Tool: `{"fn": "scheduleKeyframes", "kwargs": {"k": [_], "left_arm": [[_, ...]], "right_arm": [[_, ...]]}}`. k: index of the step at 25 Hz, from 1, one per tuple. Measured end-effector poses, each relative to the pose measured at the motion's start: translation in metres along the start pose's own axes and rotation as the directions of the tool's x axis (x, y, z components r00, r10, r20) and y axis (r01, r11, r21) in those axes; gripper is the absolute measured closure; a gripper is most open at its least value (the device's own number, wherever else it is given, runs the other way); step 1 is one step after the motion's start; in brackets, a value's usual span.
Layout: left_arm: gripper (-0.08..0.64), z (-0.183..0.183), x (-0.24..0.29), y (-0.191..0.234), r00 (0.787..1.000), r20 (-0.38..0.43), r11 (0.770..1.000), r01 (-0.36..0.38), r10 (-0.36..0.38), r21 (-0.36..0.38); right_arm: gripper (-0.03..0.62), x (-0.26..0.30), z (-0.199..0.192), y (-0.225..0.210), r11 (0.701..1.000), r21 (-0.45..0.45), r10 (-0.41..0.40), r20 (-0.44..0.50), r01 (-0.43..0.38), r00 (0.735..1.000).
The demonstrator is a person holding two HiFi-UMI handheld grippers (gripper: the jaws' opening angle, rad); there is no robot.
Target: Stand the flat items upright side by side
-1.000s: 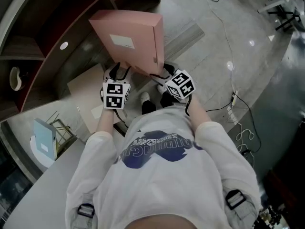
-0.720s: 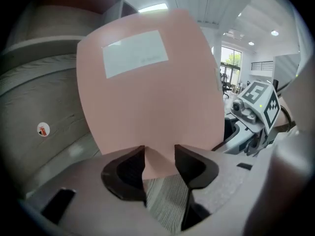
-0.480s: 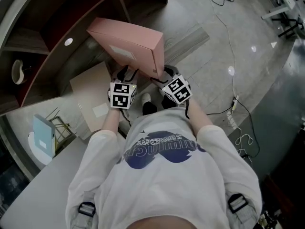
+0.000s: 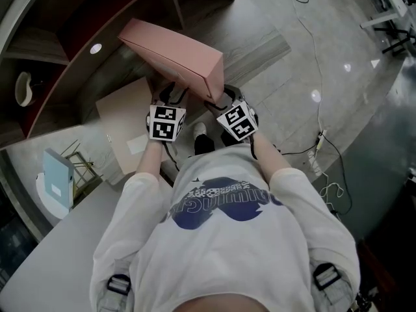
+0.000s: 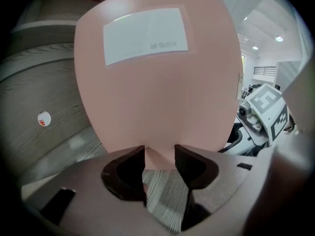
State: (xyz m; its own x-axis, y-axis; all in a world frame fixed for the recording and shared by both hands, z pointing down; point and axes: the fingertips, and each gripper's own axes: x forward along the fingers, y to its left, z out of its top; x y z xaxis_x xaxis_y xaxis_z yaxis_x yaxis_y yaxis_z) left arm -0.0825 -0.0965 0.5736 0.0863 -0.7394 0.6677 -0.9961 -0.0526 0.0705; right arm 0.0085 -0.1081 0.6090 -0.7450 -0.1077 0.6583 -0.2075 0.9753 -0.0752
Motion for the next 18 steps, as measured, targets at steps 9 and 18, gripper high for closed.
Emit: {"fn": "scheduleKeyframes", "kwargs": {"k": [9,18], "left_arm": [[0.372,0.001,0.004,0.01,1.0,-0.005,1.0,-0.021,0.021,0.002],[0.379,0.011,-0.011,0.007,1.0,0.026,1.0,-0.015,0.014,0.007]], "right_arm": [[0.305,0.009,0.003,0.001,0.999,-0.01,-0.044,-0.018,0.044,0.999],[0.307,0.021,0.009,0.001,0.993,0.02,-0.117,-0.033,0.118,0.993]]}}
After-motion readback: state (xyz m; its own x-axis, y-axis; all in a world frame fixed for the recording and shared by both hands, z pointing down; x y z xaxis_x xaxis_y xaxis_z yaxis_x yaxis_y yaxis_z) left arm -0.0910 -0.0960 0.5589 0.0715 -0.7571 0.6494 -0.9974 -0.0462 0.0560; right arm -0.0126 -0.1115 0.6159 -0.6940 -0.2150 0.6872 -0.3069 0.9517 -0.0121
